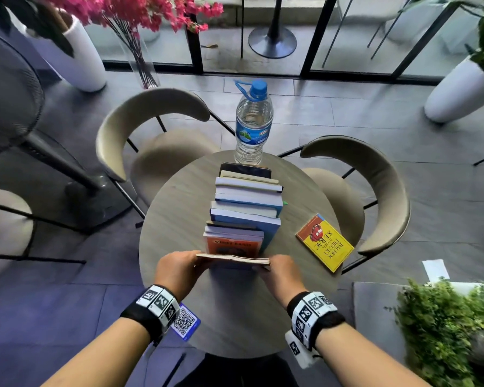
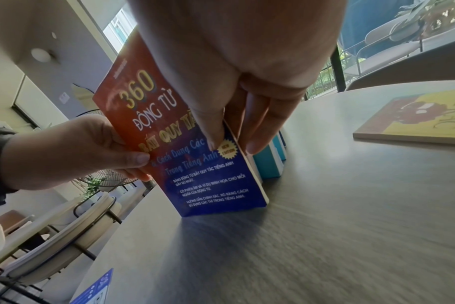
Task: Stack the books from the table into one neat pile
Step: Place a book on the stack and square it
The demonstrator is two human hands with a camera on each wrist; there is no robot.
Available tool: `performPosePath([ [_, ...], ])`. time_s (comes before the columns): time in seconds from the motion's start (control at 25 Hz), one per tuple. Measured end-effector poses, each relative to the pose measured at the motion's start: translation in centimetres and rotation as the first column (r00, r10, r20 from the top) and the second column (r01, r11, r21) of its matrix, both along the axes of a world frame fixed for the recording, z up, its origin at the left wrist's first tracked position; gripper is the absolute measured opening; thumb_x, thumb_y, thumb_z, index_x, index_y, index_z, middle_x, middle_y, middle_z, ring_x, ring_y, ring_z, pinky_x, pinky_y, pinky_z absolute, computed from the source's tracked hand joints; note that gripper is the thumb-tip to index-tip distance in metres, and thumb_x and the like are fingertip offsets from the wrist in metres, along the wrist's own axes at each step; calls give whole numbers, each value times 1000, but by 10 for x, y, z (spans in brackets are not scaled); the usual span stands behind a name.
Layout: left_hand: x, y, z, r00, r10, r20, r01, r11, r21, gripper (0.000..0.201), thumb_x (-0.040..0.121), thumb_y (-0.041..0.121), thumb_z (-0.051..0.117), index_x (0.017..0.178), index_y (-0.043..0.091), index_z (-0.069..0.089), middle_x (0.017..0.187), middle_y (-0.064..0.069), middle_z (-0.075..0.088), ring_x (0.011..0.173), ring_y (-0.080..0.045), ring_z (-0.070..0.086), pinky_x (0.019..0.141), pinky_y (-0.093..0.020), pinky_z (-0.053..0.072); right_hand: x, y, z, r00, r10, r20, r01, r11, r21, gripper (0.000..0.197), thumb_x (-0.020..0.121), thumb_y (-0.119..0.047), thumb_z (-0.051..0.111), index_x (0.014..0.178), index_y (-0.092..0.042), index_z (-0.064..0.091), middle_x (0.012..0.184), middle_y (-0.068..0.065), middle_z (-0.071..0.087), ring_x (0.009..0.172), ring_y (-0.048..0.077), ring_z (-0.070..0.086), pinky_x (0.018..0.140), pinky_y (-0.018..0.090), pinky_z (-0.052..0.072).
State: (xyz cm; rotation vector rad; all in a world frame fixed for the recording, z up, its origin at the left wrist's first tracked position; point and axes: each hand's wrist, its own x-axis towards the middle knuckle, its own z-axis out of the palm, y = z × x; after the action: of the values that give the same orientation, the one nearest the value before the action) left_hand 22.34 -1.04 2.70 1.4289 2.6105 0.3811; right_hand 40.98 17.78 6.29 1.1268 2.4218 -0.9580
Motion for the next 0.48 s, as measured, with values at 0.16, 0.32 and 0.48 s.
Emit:
performPosePath([
  [0.16,-8,11,7,997,-40,-64,38,998,-41,48,82,64,48,65,27,74,51,0,65,46,-28,64,38,-25,41,-1,-1,-6,998,26,-54,-22,997,80,27,96,-40,62,104,-17,75,106,9,75,99,34,68,74,34,47],
  [0.32,-15,16,12,994,-69,-88,63,996,-70,45,82,62,47,70,31,78,49,-1,64,44,-27,63,38,-25,39,-4,-5,-5,993,-46,-107,58,992,109,28,94,-40,65,106,-17,76,107,8,75,97,35,69,76,38,53],
  [0.48,-20,21,16,991,-77,-110,69,995,-77,47,82,63,46,70,27,75,49,-1,64,44,-26,64,41,-23,30,-9,-8,-7,998,-47,-51,54,986,159,35,96,-45,61,111,-16,73,110,6,72,98,34,69,79,39,55],
])
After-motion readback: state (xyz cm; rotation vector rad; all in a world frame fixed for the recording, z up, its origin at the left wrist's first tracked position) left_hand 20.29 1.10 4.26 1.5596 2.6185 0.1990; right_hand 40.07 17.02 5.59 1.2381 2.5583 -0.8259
